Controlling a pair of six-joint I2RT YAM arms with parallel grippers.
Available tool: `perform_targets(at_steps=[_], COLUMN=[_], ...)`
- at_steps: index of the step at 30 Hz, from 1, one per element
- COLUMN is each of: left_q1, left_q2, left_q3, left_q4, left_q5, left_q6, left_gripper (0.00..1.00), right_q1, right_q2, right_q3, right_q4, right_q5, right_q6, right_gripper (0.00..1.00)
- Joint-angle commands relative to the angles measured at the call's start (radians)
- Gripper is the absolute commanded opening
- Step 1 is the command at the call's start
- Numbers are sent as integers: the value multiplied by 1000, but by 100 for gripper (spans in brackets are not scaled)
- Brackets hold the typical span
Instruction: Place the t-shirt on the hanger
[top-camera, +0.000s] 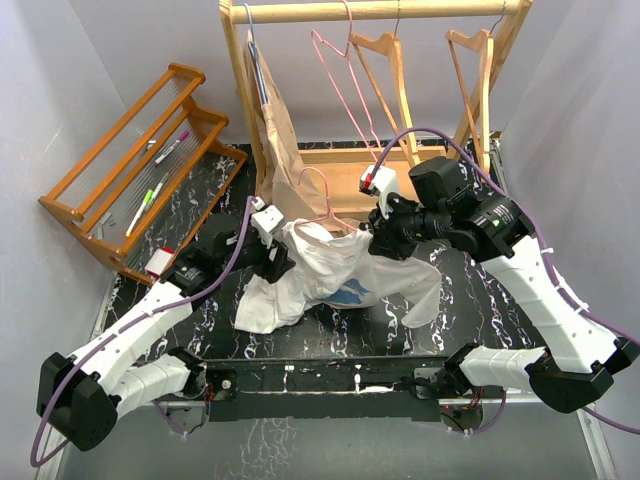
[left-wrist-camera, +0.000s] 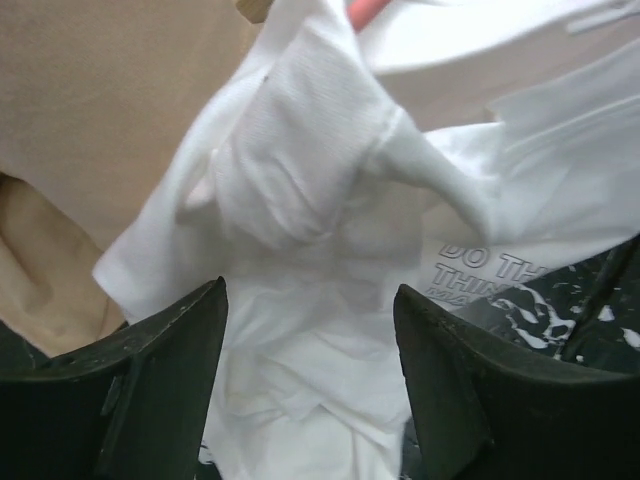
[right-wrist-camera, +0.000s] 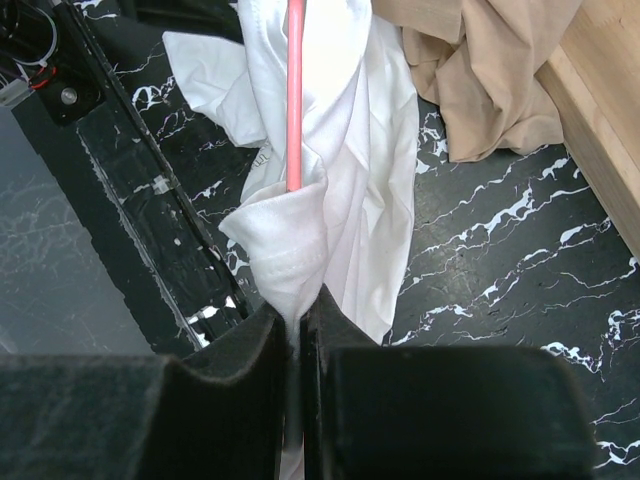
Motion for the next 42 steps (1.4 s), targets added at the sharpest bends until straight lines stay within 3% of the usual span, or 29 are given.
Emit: perform_targets(at_steps=[1,9,20,25,29,35,42], left_q1=[-3,-3,-5,-7,-8,-9,7], left_q2=[-55,-39,52,68,80,64,-72], left_q3=[-7,-37,-45,-52,-48,-17,80], left_q4=[-45,-15,138,170,183,121,-198], left_q5=[116,171,170,169,169,171,145], left_q6=[-58,-96,-148,-166,-177,-156,3], left_gripper=[69,69,49,29,1,0,0], right_q1=[-5,-5,-5,-5,-6,-5,-6], right_q2=[-32,-41,-47,-49,-51,-59,-51], right_q3=[35,27,40,37,36,22,21], right_q4=[40,40,39,39,39,38,9], right_q5=[6,15,19,18,18,22,28], right_q6=[13,24,42,44,44,42,16], right_gripper=[8,8,8,8,8,8,8])
